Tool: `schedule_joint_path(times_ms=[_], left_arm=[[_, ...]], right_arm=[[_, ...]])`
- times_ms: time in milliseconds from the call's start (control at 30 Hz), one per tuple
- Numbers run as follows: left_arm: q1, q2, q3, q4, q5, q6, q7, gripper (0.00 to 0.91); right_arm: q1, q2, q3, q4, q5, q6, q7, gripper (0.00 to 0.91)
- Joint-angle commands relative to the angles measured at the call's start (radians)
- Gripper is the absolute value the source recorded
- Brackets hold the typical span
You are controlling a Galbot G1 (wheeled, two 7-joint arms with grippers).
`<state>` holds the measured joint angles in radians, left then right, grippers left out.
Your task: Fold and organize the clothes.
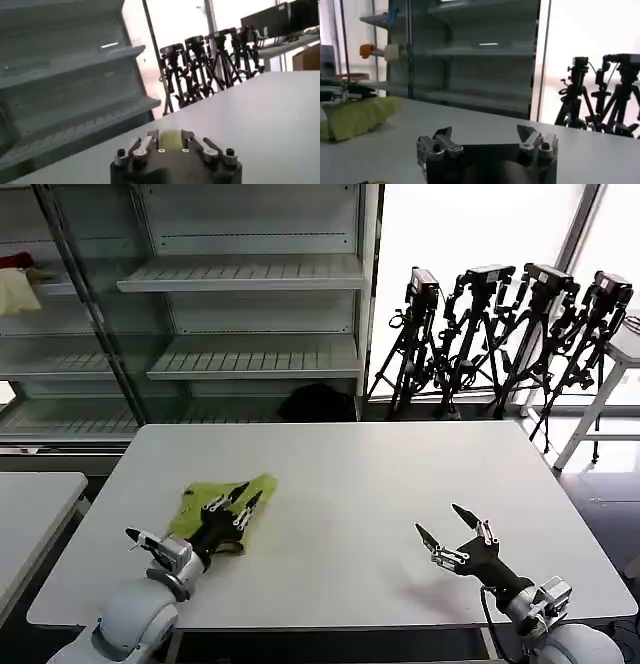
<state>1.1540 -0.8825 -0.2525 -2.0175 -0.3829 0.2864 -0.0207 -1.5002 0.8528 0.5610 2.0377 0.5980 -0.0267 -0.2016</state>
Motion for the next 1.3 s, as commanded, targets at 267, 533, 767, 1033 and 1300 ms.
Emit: schedule_joint_path(times_ms=[267, 533, 767, 1033, 1300], left_arm=[[0.078, -0.033, -0.203, -0.203, 0.006, 0.09, -0.138, 0.907], [0.286, -0.144, -0.416, -0.258, -0.005, 0.092, -0.053, 0.907], [0.328, -0.237, -0.426, -0.272, 0.053, 0.084, -0.055, 0.907], [0.349, -0.265, -0.416, -0.253, 0.086, 0.078, -0.054, 0.907], [0.344, -0.268, -0.404, -0.225, 0.102, 0.065, -0.049, 0.907]], right_arm=[[0.245, 0.116, -0.211, 0.011, 0.026, -0.188, 0.135, 0.907], [0.609, 0.294, -0.668, -0.004, 0.112, -0.51, 0.462, 0.907], [0.707, 0.424, -0.829, -0.143, 0.191, -0.551, 0.617, 0.907], [0.699, 0.454, -0.806, -0.236, 0.193, -0.551, 0.605, 0.907], [0.679, 0.463, -0.768, -0.275, 0.145, -0.541, 0.537, 0.836]])
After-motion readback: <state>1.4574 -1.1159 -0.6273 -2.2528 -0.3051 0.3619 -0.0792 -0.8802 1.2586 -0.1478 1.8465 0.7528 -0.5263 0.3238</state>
